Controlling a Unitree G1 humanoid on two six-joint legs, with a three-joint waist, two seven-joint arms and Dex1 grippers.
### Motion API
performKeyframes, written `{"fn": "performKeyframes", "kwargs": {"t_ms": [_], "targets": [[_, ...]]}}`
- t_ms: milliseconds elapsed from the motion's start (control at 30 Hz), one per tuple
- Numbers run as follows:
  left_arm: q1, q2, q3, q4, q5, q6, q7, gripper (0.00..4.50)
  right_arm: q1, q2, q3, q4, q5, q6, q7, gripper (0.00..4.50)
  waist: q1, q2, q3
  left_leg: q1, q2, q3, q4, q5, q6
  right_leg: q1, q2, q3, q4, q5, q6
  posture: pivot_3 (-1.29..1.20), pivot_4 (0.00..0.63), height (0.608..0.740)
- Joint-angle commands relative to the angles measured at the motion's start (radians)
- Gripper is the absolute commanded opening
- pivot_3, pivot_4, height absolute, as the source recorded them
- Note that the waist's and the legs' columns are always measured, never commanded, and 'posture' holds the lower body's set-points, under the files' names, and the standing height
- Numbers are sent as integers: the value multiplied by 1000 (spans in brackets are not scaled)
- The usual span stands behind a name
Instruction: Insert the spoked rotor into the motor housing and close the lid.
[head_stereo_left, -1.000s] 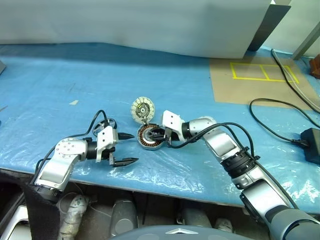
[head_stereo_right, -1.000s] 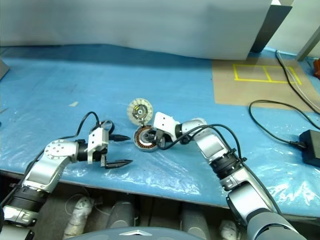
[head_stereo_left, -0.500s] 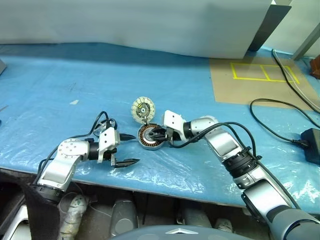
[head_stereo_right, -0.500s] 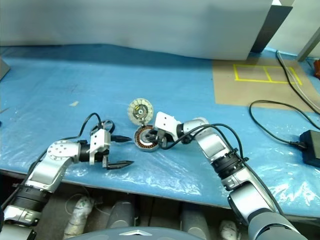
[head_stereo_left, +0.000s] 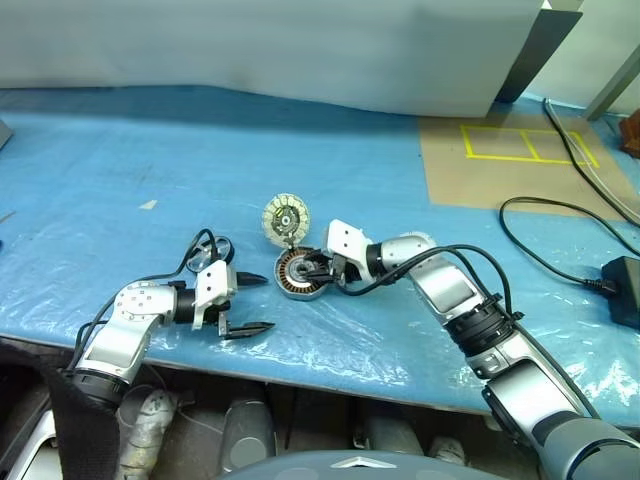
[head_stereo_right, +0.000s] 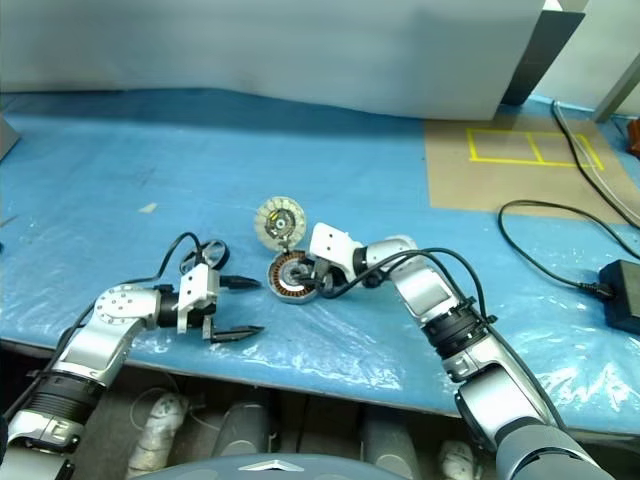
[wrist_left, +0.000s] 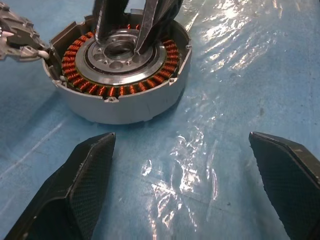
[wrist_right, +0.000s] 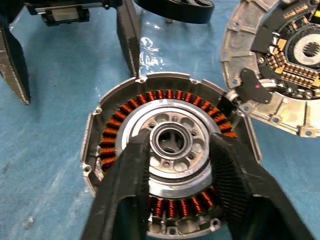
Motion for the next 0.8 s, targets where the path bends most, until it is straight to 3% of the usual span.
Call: {"fn": "performKeyframes", "kwargs": {"t_ms": [33, 400, 667, 800], "targets": [[-8, -2, 6, 12, -3, -33, -12, 4500, 10, -14, -22, -48, 13, 29, 12, 2692, 0, 0, 0, 0, 0, 0, 0, 0, 0, 0, 0, 0, 0, 0, 0, 0, 150, 740], [-18, -11, 1, -10, -3, -10, -9, 4500, -13, 20, -110, -119, 125, 137, 30, 2692, 0, 0, 0, 0, 0, 0, 0, 0, 0, 0, 0, 0, 0, 0, 0, 0, 150, 740], [-5, 9, 10, -130, -22, 85, 8, 4500, -9, 42, -93, -124, 144, 143, 36, 146, 0, 0, 0, 0, 0, 0, 0, 0, 0, -1, 0, 0, 0, 0, 0, 0, 150, 740], [1, 19, 12, -204, -32, 150, 26, 4500, -16, 61, -73, -82, 111, 141, 5, 42, -1, 0, 0, 0, 0, 0, -1, 0, 0, -1, 0, 0, 0, 0, 0, 0, 150, 740]]}}
